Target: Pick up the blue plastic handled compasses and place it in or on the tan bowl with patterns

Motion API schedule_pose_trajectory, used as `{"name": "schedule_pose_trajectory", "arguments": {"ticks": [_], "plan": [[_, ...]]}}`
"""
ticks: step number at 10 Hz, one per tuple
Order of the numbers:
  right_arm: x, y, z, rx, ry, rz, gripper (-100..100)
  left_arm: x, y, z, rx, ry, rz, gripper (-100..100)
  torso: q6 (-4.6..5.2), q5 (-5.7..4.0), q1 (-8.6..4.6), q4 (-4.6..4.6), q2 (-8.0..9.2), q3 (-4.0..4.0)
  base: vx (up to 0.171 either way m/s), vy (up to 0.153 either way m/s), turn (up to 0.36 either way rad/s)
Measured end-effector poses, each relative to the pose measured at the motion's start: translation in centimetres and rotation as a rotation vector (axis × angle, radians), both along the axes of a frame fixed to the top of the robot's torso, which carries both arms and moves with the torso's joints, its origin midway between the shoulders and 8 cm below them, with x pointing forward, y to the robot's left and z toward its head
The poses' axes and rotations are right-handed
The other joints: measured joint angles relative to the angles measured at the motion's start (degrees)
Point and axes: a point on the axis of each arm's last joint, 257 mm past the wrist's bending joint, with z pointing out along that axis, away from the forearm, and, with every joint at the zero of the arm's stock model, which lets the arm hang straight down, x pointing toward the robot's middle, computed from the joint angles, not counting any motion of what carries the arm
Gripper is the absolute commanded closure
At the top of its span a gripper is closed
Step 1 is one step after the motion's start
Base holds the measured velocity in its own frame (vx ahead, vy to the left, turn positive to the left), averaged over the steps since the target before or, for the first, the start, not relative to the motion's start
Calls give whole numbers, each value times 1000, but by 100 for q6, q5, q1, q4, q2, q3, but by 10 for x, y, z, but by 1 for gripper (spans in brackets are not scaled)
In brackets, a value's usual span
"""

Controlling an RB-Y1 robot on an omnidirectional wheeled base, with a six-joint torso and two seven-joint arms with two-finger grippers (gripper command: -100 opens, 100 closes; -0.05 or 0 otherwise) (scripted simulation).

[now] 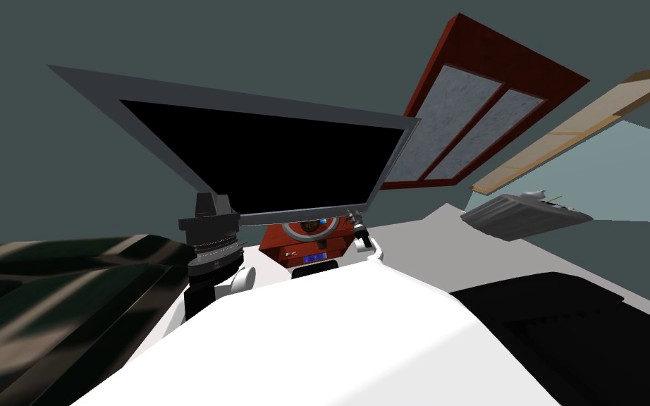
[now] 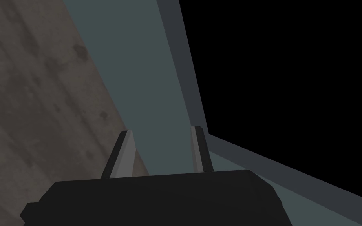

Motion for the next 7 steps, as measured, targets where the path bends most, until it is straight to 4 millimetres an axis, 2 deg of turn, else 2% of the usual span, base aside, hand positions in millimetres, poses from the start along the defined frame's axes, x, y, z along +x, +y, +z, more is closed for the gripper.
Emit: {"name": "schedule_pose_trajectory", "arguments": {"ticks": [7], "plan": [[12,-4,-58,-132,133,-21,-100,0,0,0,0,0,0,0,0,0,1,0,0,0,2,23,-23]]}}
